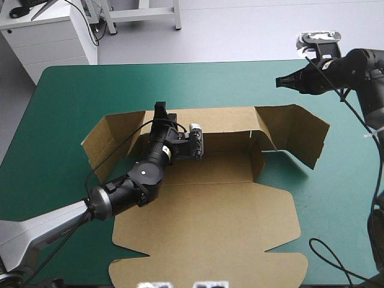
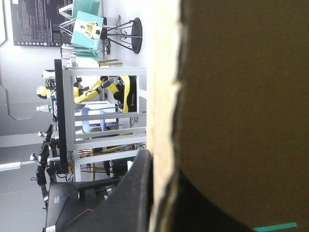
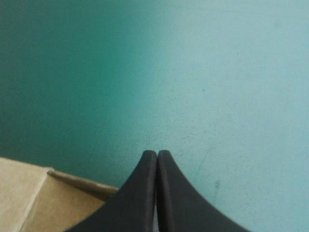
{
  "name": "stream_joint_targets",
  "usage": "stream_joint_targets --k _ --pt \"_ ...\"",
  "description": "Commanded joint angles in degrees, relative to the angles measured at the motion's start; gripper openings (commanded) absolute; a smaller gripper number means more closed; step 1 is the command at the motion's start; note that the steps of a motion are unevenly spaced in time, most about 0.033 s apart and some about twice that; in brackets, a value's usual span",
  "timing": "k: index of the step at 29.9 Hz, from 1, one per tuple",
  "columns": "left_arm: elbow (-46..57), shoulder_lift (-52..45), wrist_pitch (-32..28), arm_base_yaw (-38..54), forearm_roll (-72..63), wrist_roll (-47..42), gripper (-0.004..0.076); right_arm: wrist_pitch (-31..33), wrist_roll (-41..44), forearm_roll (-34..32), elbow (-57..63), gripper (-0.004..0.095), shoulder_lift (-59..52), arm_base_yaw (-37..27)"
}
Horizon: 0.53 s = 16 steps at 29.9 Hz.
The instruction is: Fold the box
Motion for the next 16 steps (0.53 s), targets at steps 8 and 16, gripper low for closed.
stream_joint_targets --k 8,16 --pt "-1.0 -2.1 -0.1 -0.4 0.2 -3.3 -0.0008 3.6 2.4 3.4 -7.3 -0.0017 9.0 1.0" --pt "-1.0 -2.1 0.7 -0.4 1.6 -4.0 -0.0008 10.7 1.0 1.9 -7.0 -0.0018 9.7 2.3"
